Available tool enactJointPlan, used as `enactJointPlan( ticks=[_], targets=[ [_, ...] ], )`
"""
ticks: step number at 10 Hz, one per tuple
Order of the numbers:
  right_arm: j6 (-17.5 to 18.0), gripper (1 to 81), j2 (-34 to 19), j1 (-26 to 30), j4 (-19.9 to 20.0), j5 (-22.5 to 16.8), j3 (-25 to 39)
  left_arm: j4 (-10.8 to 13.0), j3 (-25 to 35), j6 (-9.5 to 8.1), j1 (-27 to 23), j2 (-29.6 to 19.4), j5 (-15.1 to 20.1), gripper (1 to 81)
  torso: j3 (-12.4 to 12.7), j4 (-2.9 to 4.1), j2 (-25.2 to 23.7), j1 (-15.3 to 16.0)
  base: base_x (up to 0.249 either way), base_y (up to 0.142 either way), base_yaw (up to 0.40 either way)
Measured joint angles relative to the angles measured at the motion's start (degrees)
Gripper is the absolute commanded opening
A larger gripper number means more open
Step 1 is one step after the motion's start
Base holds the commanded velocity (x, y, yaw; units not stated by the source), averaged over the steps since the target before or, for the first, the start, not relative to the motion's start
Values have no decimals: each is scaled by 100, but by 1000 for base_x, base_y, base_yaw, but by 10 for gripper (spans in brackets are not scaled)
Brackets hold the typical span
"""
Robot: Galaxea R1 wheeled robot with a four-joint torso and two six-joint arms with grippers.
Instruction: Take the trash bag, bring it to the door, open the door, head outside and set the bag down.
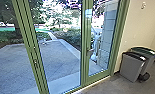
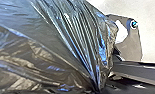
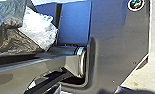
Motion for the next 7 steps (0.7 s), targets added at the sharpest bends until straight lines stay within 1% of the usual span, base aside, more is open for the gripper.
enactJointPlan(
  ticks=[6, 7],
  targets=[
    [2, 811, 29, 61, -40, 12, -22, 0, -4, 0, -2, -30, -38, 10, 0, 0, 0, 2, 170, -103, 0],
    [9, 811, 29, 38, -40, 72, -22, 0, -11, 0, 4, -33, -129, 10, 0, 0, 0, 0, 177, -103, 0]
  ],
)
